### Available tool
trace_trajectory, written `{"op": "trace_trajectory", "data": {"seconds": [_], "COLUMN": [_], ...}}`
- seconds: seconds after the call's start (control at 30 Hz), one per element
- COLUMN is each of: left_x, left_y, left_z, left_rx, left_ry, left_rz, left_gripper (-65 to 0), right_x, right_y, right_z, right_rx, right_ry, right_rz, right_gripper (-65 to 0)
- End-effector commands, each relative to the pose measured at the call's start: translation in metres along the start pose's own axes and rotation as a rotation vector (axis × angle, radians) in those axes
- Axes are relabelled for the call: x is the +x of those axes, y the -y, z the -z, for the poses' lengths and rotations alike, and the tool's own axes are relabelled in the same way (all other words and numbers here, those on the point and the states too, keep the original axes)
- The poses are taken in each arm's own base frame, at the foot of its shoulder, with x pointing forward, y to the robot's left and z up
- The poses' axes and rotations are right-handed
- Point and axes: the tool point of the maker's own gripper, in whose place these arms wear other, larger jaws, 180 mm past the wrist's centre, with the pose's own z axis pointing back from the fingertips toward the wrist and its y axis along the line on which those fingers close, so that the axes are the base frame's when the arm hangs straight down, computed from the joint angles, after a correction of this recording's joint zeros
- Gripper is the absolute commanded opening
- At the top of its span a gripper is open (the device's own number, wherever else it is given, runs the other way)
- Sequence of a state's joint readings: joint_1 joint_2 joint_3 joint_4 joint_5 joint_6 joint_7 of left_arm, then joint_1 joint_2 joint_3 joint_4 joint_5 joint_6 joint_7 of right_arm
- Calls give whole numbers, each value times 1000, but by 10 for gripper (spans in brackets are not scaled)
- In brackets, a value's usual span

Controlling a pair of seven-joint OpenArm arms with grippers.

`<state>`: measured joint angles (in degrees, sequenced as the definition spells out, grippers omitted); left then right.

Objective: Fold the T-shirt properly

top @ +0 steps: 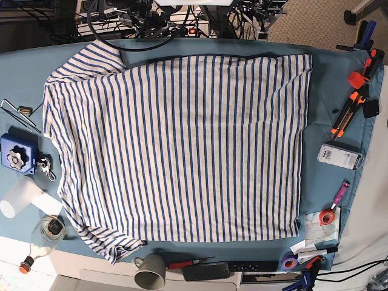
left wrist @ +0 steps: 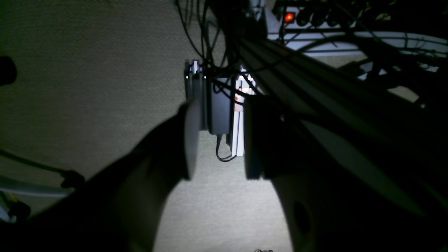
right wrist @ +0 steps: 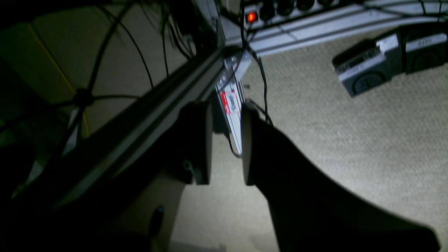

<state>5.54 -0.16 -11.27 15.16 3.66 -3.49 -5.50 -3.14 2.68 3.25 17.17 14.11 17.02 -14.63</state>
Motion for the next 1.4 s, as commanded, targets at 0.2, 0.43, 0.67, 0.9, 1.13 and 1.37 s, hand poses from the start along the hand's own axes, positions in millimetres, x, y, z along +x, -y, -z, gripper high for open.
{"op": "trace_trajectory", "data": {"seconds": [0.2,0.43,0.67,0.9,1.13,1.37], "left_x": [-3,-20,-40,-53,-51,-51], "left_y": [-7,-29,-63,-80,-83,-79], "left_z": [-2,-8,-19,-37,-59,-90], "left_rx": [1,-8,51,39,-33,-42], "left_ry": [2,-26,-30,-5,71,147], "left_rz": [8,15,-86,-88,-111,-69], "left_gripper": [-453,-453,-453,-453,-453,-453], "right_x": [-2,-5,-26,-41,-52,-58], "right_y": [8,46,95,112,120,119], "right_z": [-3,-14,-32,-56,-84,-122], "right_rx": [-6,-68,-139,-87,-93,-90], "right_ry": [-38,-43,-68,-37,9,56], "right_rz": [-2,-17,-2,-56,-160,-289], "right_gripper": [-497,-497,-497,-497,-497,-497]}}
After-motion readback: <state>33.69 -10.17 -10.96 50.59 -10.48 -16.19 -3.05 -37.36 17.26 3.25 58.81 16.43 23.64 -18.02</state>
